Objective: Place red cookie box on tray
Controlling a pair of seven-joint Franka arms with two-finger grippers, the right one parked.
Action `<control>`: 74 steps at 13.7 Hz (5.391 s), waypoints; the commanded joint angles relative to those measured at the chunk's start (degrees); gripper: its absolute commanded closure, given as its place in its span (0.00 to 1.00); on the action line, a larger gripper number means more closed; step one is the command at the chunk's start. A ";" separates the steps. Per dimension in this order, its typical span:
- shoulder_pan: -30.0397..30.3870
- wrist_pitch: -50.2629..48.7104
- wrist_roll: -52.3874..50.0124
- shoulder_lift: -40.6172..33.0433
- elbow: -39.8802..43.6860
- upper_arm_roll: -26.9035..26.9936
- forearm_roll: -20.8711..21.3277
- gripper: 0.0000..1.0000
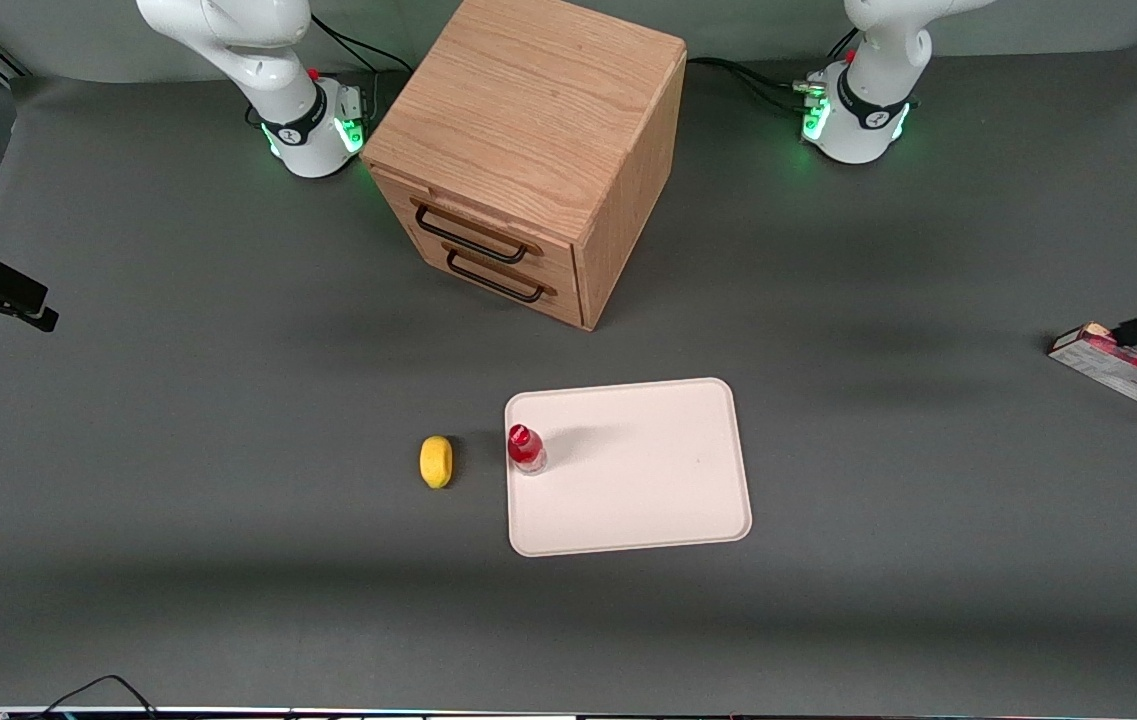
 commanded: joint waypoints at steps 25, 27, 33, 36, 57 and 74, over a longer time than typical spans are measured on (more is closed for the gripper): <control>19.44 44.07 0.01 19.12 -14.63 -0.18 3.36 0.00; 20.14 44.06 1.85 19.38 -14.54 -0.18 3.89 0.33; 20.23 45.03 3.09 20.35 -13.67 -0.27 3.97 0.73; 19.96 43.89 6.16 20.35 -13.05 -0.27 3.98 1.00; -0.32 0.03 22.78 8.92 17.98 -0.88 5.12 1.00; -27.75 11.59 -33.11 14.37 9.92 -15.30 1.78 1.00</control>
